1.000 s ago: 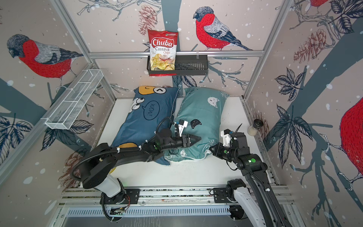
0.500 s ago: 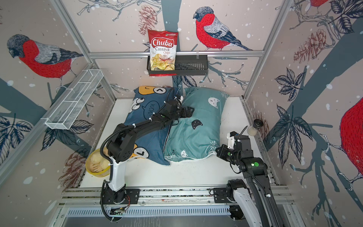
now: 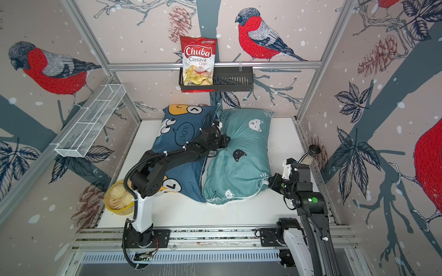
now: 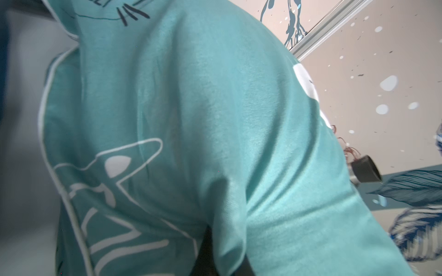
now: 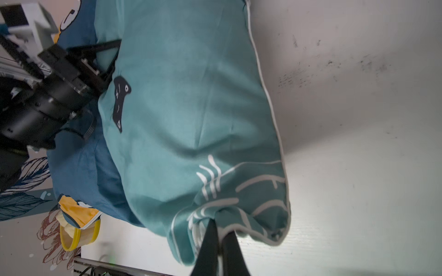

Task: Zip up pillowcases
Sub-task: Adjust the pillowcase at the center of the board.

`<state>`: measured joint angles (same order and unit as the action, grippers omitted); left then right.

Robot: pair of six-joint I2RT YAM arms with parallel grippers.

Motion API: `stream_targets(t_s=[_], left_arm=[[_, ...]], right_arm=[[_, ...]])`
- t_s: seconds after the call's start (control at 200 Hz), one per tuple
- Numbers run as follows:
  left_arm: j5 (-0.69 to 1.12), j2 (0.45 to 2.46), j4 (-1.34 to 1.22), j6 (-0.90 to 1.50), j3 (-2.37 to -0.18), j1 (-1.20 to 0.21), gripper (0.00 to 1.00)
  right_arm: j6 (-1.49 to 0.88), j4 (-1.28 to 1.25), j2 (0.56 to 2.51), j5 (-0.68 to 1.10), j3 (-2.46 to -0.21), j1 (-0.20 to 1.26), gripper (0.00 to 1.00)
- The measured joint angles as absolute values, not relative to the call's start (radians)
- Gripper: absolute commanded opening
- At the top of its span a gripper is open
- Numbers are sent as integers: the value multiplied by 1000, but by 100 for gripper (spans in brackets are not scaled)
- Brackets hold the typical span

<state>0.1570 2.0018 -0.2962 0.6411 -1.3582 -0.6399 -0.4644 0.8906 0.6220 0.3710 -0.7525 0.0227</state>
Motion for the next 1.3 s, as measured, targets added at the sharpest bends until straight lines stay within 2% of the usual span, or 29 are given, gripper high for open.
stream_targets(t_s=[0.09,0.155,0.2,0.255,0.305,0.34,0.395,0.48,0.655,0.816,1.021,1.301], left_arm=[[106,1921,-315,664,-1267,-627,0],[79,1924,-311,680,-1282,-617,0],[72,1947,-309,680,-1314,-613,4],[59,1986,-308,681,-1358,-611,21],[52,2016,-308,681,-1389,-609,45],[48,2024,-308,683,-1396,-606,57],[37,2017,-305,683,-1394,-603,67],[23,1965,-305,683,-1371,-600,74],[28,1732,-340,673,-1246,-654,72],[162,1594,-471,765,-1039,-825,68],[256,1666,-623,921,-928,-985,63],[218,1944,-667,959,-1086,-980,63]], right_arm=[[-446,876,646,375,-764,-9,0],[-439,863,668,385,-768,-25,0],[-430,860,682,395,-774,-30,0],[-421,854,696,403,-783,-33,0],[-414,853,704,405,-796,-33,0],[-406,854,705,405,-805,-35,0],[-391,855,709,405,-820,-36,0],[-366,877,724,405,-836,-39,0],[-340,899,743,405,-838,-40,0],[-339,905,746,413,-838,-40,0],[-318,959,733,450,-870,-36,0],[-318,1023,696,509,-892,-26,0]])
